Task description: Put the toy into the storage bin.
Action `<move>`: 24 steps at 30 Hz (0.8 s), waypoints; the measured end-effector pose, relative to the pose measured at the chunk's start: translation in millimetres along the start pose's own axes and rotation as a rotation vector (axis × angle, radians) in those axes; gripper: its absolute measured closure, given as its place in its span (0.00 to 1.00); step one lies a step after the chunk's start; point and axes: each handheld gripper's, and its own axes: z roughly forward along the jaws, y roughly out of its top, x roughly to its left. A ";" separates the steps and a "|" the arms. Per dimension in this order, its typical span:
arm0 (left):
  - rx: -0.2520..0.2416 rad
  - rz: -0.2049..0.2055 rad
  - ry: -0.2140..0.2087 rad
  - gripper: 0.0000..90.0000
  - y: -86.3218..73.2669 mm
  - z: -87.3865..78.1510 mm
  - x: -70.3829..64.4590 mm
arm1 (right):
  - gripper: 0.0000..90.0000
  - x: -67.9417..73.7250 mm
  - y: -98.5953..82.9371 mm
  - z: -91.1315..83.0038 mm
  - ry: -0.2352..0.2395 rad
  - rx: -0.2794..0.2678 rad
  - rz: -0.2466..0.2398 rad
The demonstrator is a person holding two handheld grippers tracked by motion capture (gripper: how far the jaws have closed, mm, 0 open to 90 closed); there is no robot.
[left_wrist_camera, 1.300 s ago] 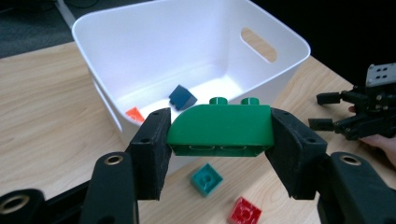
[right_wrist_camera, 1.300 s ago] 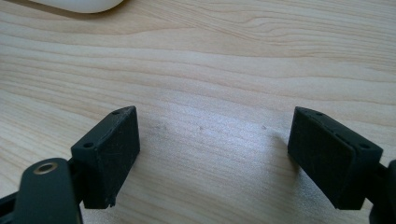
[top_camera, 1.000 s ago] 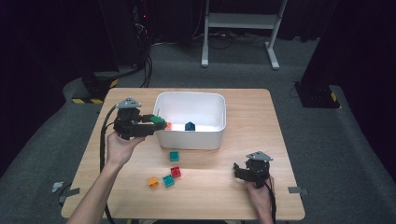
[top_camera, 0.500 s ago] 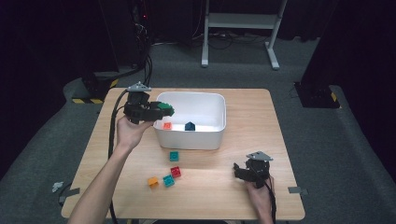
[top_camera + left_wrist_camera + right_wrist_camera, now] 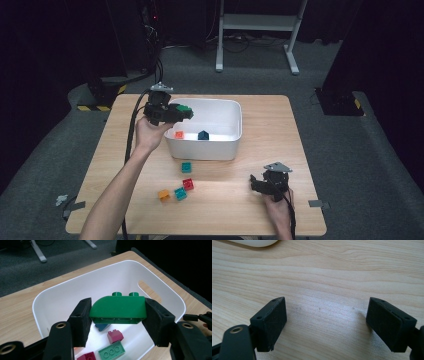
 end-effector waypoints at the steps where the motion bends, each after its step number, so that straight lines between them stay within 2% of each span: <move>1: 0.003 0.002 0.002 0.48 0.7 1.2 -0.2 | 0.18 0.0 0.0 0.0 0.000 0.000 0.000; 13: 0.017 -0.025 0.031 0.47 3.5 20.5 6.1 | 0.18 0.0 0.0 0.0 0.000 0.000 -0.001; 24: 0.034 -0.039 0.051 0.47 1.8 28.8 13.0 | 0.18 0.0 0.0 0.0 0.000 0.000 -0.001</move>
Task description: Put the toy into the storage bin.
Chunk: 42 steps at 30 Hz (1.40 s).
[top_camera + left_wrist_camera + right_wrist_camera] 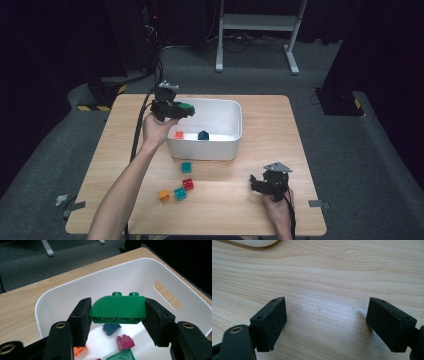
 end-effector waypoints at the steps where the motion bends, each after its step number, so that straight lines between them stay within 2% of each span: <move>1: 0.000 0.003 0.003 0.47 0.0 0.3 0.1 | 0.18 0.0 0.0 0.0 0.000 0.000 0.000; 17: 0.012 0.023 0.017 0.46 -0.3 4.1 -1.5 | 0.18 0.0 0.0 0.0 0.000 0.000 0.000; 24: 0.016 0.014 0.026 0.40 -0.7 2.4 0.7 | 0.18 0.0 0.0 0.0 0.000 0.000 0.000; 32: -0.012 0.026 0.022 0.33 -2.7 -12.1 -1.2 | 0.18 0.0 0.0 0.0 0.000 0.000 0.000; 42: -0.054 0.022 0.031 0.29 -15.8 -39.7 1.7 | 0.18 0.0 0.0 0.0 0.000 0.000 0.000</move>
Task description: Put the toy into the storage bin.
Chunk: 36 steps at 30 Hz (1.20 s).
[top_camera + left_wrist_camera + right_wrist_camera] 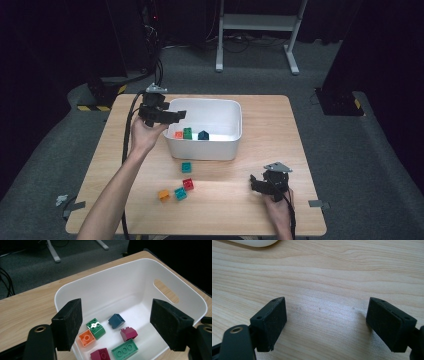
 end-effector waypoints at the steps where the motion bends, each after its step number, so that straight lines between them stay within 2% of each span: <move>1: -0.004 0.002 0.001 0.29 -0.8 -2.3 0.4 | 0.18 0.0 0.0 0.0 0.000 0.000 0.000; 21: -0.057 0.001 0.022 0.24 -31.6 -43.7 3.1 | 0.18 0.0 0.0 0.0 0.000 0.000 0.000; 36: -0.078 -0.013 -0.009 0.20 -63.6 -65.2 0.2 | 0.18 0.1 0.0 0.0 0.000 0.000 0.000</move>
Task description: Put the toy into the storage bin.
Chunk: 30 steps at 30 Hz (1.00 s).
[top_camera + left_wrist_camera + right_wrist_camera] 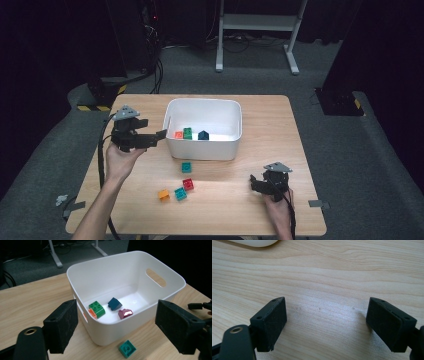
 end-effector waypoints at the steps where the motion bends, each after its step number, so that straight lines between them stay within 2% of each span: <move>1: 0.004 -0.002 -0.005 0.19 -6.1 -1.9 -0.6 | 0.18 0.0 0.0 0.0 0.000 0.000 0.000; 12: 0.001 -0.012 -0.020 0.19 -31.4 -10.7 -5.4 | 0.18 0.0 0.0 0.0 0.000 0.000 0.000; 15: 0.013 -0.005 -0.021 0.19 -42.7 -12.1 -10.8 | 0.18 0.0 0.0 0.0 0.000 0.000 0.000; 19: 0.020 -0.004 -0.022 0.19 -52.1 -11.7 -15.1 | 0.18 0.0 0.0 0.0 0.000 0.000 0.000; 20: 0.025 -0.012 -0.034 0.19 -59.2 -11.3 -17.1 | 0.18 0.0 0.0 0.0 0.000 0.000 0.000; 21: 0.025 -0.012 -0.034 0.19 -59.2 -11.3 -17.1 | 0.18 0.0 0.0 0.0 0.000 0.000 0.000; 30: 0.059 -0.019 -0.060 0.20 -91.8 -4.2 -25.7 | 0.18 0.0 0.0 0.0 0.000 0.000 0.000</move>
